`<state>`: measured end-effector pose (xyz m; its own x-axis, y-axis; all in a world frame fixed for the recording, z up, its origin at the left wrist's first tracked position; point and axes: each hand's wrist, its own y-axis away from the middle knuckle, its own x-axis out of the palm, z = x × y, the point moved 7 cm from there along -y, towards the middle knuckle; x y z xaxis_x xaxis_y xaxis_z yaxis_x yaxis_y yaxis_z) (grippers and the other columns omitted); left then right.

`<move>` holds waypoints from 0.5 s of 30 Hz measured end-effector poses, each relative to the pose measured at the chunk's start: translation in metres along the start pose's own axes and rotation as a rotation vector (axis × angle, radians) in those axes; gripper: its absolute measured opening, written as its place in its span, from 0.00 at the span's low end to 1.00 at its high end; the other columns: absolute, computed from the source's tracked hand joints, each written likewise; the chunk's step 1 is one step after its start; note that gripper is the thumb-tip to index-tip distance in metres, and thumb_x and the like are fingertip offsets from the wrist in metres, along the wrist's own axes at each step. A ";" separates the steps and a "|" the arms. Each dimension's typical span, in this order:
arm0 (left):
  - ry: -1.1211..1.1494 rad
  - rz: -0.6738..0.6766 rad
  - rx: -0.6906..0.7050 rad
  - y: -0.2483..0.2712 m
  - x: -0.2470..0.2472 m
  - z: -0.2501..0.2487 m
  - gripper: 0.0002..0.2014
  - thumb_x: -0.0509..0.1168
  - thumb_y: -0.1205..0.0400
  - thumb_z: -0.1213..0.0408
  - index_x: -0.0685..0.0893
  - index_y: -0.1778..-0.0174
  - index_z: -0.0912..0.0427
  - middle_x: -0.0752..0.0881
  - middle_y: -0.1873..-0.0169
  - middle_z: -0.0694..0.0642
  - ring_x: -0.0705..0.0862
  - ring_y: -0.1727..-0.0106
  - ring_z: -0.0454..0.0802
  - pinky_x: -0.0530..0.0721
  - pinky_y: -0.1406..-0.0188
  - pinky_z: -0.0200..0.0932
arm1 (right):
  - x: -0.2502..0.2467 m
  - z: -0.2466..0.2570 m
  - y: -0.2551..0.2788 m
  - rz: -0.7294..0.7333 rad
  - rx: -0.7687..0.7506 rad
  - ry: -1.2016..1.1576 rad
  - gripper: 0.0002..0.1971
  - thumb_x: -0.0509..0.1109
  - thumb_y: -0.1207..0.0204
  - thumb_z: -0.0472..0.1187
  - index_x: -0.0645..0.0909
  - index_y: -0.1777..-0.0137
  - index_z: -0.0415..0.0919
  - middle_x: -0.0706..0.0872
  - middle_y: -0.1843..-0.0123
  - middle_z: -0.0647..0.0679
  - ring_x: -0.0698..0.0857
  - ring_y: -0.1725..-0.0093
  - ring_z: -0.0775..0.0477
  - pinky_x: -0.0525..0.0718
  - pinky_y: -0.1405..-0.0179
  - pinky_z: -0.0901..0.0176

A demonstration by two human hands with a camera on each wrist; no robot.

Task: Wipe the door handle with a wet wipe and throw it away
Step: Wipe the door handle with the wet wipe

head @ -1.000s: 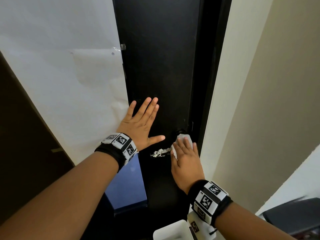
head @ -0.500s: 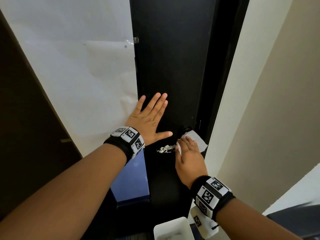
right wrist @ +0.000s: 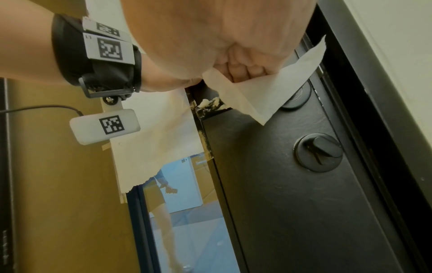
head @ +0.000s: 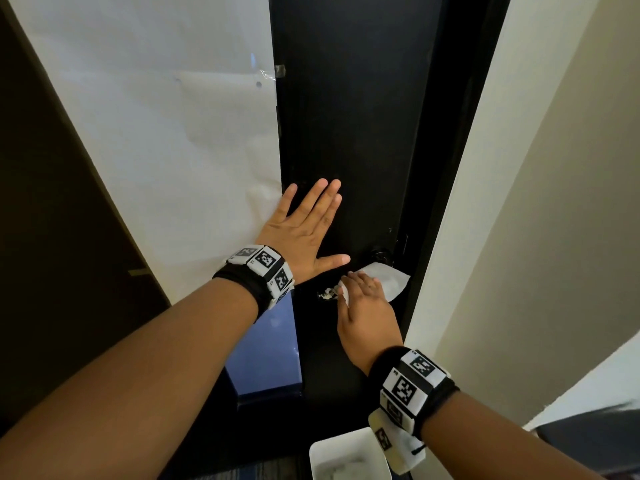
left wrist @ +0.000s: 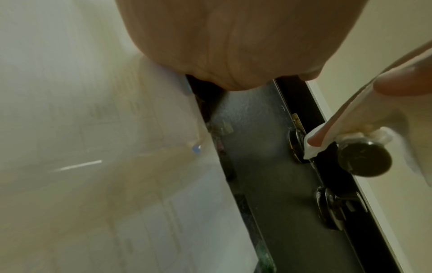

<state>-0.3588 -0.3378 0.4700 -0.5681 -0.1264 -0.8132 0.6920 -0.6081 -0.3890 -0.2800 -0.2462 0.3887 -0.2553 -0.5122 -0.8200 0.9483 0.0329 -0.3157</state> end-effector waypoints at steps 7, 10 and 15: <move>-0.002 -0.009 0.003 0.000 0.000 0.000 0.46 0.31 0.23 0.28 0.34 0.19 0.61 0.30 0.19 0.57 0.29 0.18 0.54 0.31 0.21 0.63 | 0.002 0.010 0.000 0.026 -0.002 -0.034 0.28 0.48 0.18 0.47 0.69 0.23 0.34 0.73 0.22 0.38 0.66 0.19 0.43 0.50 0.17 0.54; 0.000 -0.012 0.004 0.000 0.000 0.000 0.46 0.32 0.23 0.28 0.34 0.19 0.62 0.30 0.19 0.57 0.29 0.18 0.54 0.31 0.21 0.63 | 0.003 0.014 0.000 0.040 -0.003 -0.058 0.30 0.44 0.21 0.49 0.70 0.24 0.35 0.75 0.23 0.39 0.68 0.21 0.43 0.53 0.17 0.54; 0.004 -0.014 0.002 0.000 0.001 0.001 0.46 0.31 0.23 0.29 0.34 0.19 0.61 0.27 0.20 0.57 0.28 0.18 0.54 0.31 0.21 0.63 | 0.001 0.024 0.001 0.022 -0.026 -0.121 0.22 0.50 0.14 0.44 0.75 0.29 0.34 0.80 0.28 0.38 0.72 0.24 0.42 0.54 0.23 0.62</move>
<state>-0.3600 -0.3383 0.4697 -0.5758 -0.1151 -0.8094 0.6832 -0.6114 -0.3991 -0.2748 -0.2667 0.3993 -0.2083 -0.6107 -0.7639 0.9477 0.0670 -0.3120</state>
